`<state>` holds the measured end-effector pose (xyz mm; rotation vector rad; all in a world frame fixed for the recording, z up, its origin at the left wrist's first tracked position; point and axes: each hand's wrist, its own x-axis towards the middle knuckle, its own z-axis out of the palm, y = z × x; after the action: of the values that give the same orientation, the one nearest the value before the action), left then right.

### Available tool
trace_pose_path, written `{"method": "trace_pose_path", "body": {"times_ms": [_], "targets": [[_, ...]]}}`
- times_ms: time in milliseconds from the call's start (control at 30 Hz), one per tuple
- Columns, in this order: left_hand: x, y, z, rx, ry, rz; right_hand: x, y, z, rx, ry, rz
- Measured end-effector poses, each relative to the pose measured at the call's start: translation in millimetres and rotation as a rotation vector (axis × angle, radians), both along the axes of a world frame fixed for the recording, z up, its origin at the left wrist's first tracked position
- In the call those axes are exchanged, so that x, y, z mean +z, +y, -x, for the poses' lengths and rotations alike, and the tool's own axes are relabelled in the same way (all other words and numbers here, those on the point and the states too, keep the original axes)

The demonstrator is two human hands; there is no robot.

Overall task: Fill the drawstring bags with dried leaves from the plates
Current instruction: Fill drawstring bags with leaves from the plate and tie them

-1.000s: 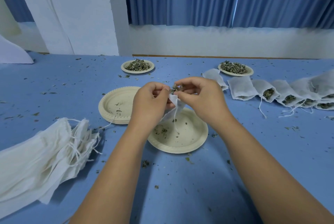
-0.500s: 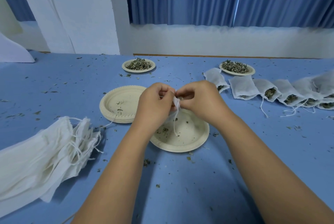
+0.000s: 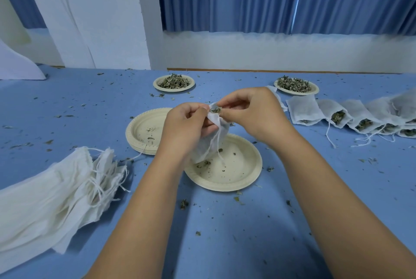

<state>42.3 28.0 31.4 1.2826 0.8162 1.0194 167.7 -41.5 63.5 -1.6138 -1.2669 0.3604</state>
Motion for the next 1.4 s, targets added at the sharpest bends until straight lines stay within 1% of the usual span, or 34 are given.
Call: {"method": "trace_pose_path", "body": {"times_ms": [100, 200, 300, 367, 433, 467, 533, 567, 600, 633, 667, 767, 800, 833, 867, 933, 1033, 1200, 1400], "targets": [[-0.3, 3.2, 1.0, 0.025, 0.011, 0.007, 1.5, -2.2, -1.0, 0.011, 0.047, 0.001], [-1.3, 4.9, 1.4, 0.045, 0.023, 0.005, 1.5, -2.6, 0.1, 0.008, 0.099, -0.042], [-2.0, 5.7, 2.0, 0.043, 0.048, -0.019, -0.9, -0.5, 3.7, 0.038, 0.047, -0.071], [-1.4, 5.6, 2.4, 0.036, 0.037, -0.020, -4.5, 2.1, 3.7, 0.019, 0.004, -0.083], [-0.2, 5.2, 2.9, 0.048, 0.018, -0.030, -6.1, 2.9, 3.6, 0.021, 0.021, -0.105], [0.4, 5.2, 3.6, 0.063, 0.004, -0.044, -6.2, 2.8, 4.1, 0.039, 0.076, -0.125], [2.1, 5.7, 6.2, 0.104, -0.040, -0.063, -5.7, 3.6, 3.1, 0.053, 0.277, -0.198], [2.9, 6.7, 8.1, 0.124, -0.064, -0.067, -6.5, 4.7, 0.9, 0.022, 0.354, -0.231], [3.7, 8.0, 10.4, 0.144, -0.084, -0.070, -8.7, 5.7, -2.5, -0.029, 0.362, -0.224], [4.5, 9.3, 12.5, 0.158, -0.097, -0.074, -12.0, 6.7, -7.1, -0.078, 0.295, -0.158], [5.0, 10.5, 14.7, 0.165, -0.106, -0.080, -16.7, 7.2, -11.3, -0.095, 0.177, -0.036], [6.0, 12.9, 18.1, 0.183, -0.118, -0.106, -38.5, 9.4, -12.4, 0.041, -0.232, 0.469], [6.5, 13.4, 18.5, 0.193, -0.121, -0.116, -45.4, 10.1, -8.6, 0.083, -0.352, 0.593], [7.0, 13.8, 18.6, 0.201, -0.126, -0.126, -50.2, 11.1, -4.1, 0.115, -0.449, 0.658], [7.4, 14.1, 18.9, 0.208, -0.130, -0.136, -53.3, 12.0, 0.2, 0.135, -0.509, 0.667], [7.7, 15.7, 20.5, 0.220, -0.133, -0.154, -57.4, 14.4, 7.0, 0.188, -0.544, 0.616], [7.7, 18.2, 23.9, 0.226, -0.139, -0.154, -62.1, 15.7, 12.7, 0.275, -0.516, 0.554], [7.2, 17.5, 22.8, 0.205, -0.123, -0.156, -64.6, 14.5, 21.5, 0.323, -0.430, 0.464], [5.9, 16.4, 21.2, 0.174, -0.095, -0.181, -63.3, 13.8, 25.1, 0.315, -0.490, 0.451]]}}
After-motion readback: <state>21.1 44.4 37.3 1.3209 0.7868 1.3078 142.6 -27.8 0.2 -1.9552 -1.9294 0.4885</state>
